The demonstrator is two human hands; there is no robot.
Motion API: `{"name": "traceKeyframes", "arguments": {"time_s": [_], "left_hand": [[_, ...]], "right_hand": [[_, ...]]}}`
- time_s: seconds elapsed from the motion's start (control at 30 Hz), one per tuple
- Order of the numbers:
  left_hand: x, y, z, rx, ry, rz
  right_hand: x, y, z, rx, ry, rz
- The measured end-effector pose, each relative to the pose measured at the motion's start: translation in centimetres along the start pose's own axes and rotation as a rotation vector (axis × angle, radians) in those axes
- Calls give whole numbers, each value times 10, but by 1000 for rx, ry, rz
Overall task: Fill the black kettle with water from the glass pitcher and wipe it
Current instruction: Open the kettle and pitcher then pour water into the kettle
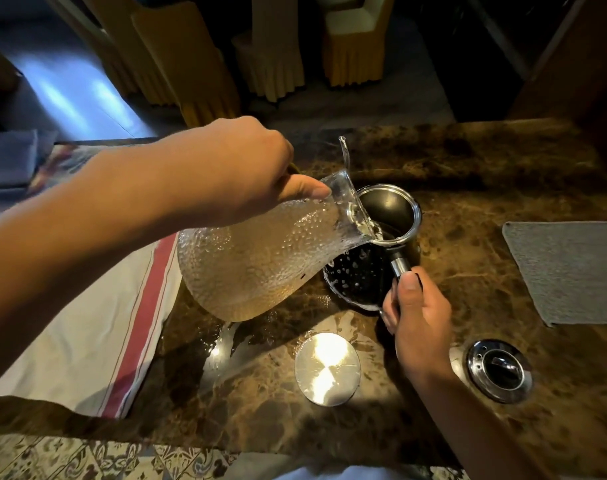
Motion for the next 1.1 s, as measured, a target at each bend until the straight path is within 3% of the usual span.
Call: {"name": "traceKeyframes", "arguments": {"time_s": [1.1], "left_hand": [[3,4,-11,-52,8,-53]], "right_hand": [[7,-1,-2,-2,2,-51]]}}
Point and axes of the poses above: each hand's wrist, its own z-axis away from the middle knuckle, its own y-axis out of the back of the hand, x = y × z, the point moved 8 cm from there along -z, towards the middle knuckle, and after that the axes turned 11 degrees about x, right-handed, at the moved point
